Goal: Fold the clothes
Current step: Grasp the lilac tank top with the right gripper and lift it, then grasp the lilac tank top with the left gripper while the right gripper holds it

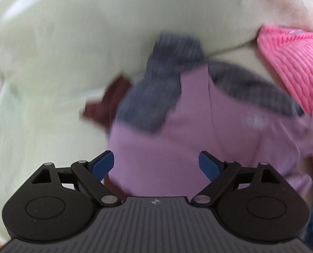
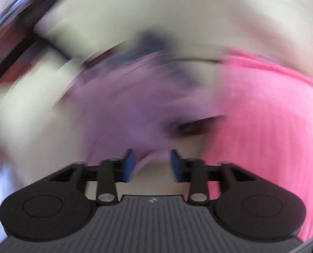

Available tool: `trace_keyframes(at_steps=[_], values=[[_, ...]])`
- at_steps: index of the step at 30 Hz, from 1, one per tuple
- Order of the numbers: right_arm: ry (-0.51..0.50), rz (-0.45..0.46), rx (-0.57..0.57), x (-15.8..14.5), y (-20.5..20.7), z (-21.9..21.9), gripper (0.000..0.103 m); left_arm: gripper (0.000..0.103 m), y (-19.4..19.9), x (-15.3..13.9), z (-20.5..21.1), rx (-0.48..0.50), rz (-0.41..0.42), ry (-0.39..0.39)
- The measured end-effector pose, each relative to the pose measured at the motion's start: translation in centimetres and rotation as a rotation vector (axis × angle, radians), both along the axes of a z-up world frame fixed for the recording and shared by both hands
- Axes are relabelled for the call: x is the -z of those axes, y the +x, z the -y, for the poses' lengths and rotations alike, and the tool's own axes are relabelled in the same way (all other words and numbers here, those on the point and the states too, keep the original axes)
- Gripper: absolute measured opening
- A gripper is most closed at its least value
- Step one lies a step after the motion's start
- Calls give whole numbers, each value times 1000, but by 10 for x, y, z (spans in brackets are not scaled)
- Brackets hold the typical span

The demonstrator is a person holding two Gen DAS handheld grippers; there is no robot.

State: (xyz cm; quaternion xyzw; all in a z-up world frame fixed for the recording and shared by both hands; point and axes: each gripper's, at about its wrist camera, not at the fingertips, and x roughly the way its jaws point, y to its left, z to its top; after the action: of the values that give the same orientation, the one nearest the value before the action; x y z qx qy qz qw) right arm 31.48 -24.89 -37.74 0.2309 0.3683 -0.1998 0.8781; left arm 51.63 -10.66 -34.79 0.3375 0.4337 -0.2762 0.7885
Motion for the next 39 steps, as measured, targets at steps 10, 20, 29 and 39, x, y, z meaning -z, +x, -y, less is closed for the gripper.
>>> trace_keyframes(at_steps=[10, 20, 29, 39], values=[[504, 230, 503, 49, -5, 40, 20, 89, 62, 24, 35, 26, -151, -30], [156, 156, 162, 27, 21, -8, 16, 89, 101, 64, 54, 114, -482, -122], [222, 154, 199, 30, 19, -5, 23, 26, 59, 62, 50, 356, -393, -143], [90, 189, 132, 11, 13, -13, 6, 3, 8, -15, -9, 351, -223, -325]])
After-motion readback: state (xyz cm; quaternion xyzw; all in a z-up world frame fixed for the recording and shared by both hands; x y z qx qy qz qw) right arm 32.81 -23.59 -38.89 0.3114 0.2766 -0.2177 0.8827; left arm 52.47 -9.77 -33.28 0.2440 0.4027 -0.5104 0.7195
